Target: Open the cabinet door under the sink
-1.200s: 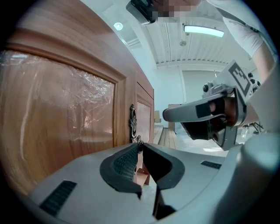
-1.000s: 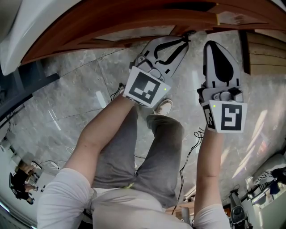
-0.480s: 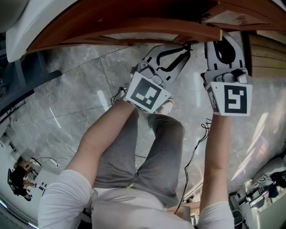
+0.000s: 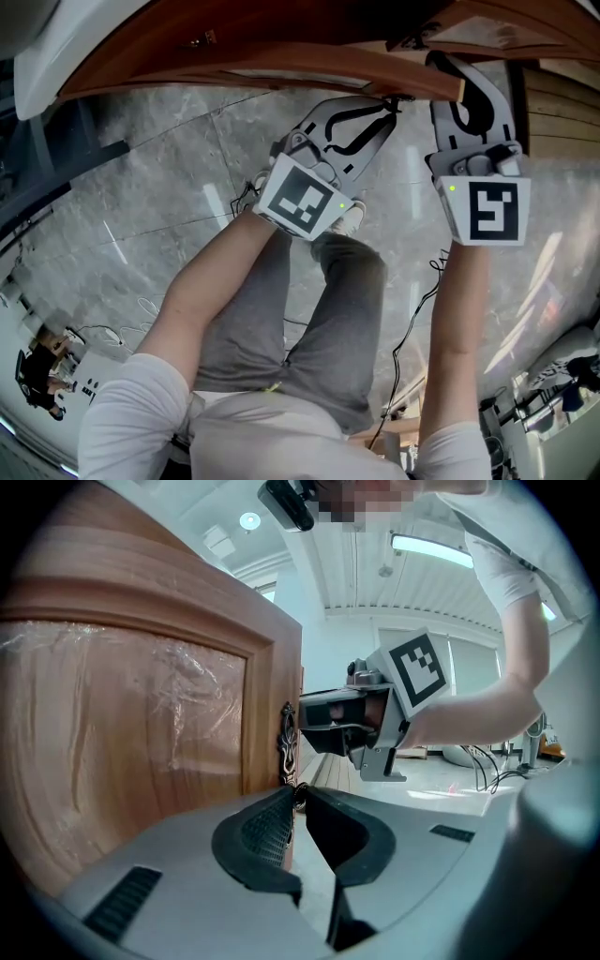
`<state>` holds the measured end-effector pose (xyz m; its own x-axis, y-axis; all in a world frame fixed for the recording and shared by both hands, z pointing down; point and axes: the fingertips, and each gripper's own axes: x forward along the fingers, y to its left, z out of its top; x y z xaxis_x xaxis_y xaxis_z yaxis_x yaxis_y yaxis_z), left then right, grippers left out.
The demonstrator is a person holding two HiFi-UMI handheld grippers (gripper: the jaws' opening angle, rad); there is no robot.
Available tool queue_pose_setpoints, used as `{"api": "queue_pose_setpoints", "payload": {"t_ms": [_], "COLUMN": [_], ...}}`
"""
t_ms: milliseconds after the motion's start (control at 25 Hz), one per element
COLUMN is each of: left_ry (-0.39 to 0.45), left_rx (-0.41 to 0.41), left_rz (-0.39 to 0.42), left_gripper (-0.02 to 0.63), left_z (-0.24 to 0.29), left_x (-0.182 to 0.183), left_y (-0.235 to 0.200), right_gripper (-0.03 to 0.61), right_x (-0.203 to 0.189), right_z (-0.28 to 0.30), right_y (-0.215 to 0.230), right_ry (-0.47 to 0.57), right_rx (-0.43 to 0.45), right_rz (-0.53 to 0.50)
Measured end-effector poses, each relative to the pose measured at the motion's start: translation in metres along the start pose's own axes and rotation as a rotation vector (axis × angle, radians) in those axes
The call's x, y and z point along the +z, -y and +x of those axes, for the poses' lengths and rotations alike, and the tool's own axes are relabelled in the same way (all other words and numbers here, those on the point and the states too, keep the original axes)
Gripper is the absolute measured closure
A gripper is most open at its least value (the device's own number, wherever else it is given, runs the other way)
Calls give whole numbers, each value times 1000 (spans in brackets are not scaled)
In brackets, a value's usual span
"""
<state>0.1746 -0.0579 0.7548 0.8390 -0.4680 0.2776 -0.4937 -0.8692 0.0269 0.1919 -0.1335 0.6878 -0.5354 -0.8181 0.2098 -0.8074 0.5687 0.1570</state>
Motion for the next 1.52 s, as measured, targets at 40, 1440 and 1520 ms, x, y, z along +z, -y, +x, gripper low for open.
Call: {"api": "queue_pose_setpoints", "payload": {"t_ms": [40,1440,1520], "left_ry": [-1,-130,-133], "left_rx": [-5,-198,-194], "left_rz": [1,-59,-72], "left_gripper": [574,561,560], "left_z": [-1,-76,-79], "left_x": [1,-21,-21], "left_y": [0,53,54], "right_gripper": [548,548,548], "right_x": [1,-1,-2], "right_z": [-1,-46,-49], "right_y": [-1,-86,-89], "right_ry": [0,-195,-210], "right_rx": [-3,186,193], "right_rz": [4,39,48]}}
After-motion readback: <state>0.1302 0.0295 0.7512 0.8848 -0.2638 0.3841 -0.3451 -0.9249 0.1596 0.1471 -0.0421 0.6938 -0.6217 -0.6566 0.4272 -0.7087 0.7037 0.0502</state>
